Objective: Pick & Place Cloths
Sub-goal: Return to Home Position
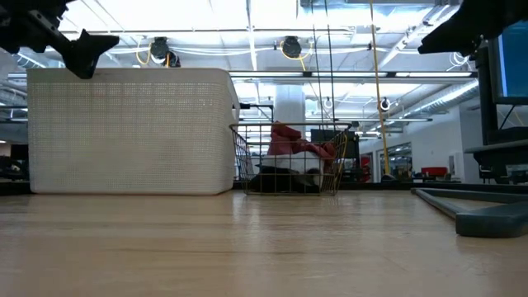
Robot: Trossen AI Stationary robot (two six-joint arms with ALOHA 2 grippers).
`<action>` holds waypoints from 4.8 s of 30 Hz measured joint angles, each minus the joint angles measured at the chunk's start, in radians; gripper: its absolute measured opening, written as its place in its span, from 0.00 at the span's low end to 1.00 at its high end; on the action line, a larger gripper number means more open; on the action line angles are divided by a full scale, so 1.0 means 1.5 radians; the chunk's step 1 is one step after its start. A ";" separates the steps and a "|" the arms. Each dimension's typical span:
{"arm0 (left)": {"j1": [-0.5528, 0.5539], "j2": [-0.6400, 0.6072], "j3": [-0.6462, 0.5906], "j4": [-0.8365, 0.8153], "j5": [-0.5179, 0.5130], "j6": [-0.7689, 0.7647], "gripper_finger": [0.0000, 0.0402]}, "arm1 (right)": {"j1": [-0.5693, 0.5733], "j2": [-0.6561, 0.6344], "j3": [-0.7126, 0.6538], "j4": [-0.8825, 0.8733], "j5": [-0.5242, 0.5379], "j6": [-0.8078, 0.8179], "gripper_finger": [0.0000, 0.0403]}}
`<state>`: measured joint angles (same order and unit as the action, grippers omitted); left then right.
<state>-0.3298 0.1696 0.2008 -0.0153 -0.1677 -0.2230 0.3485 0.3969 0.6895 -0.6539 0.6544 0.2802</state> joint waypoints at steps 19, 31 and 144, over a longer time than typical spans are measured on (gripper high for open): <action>0.000 0.000 -0.028 0.006 0.000 -0.007 0.86 | 0.000 -0.004 -0.141 0.141 -0.005 0.082 0.35; 0.000 0.000 -0.028 0.002 0.001 -0.032 0.86 | 0.000 -0.051 -0.182 0.203 -0.281 0.035 0.35; 0.000 0.004 -0.027 0.013 0.001 -0.031 0.86 | 0.000 -0.189 -0.450 0.478 -0.403 -0.108 0.35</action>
<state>-0.3298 0.1761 0.1596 0.0037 -0.1661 -0.2695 0.3489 0.1131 0.0151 0.0628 0.0505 0.1184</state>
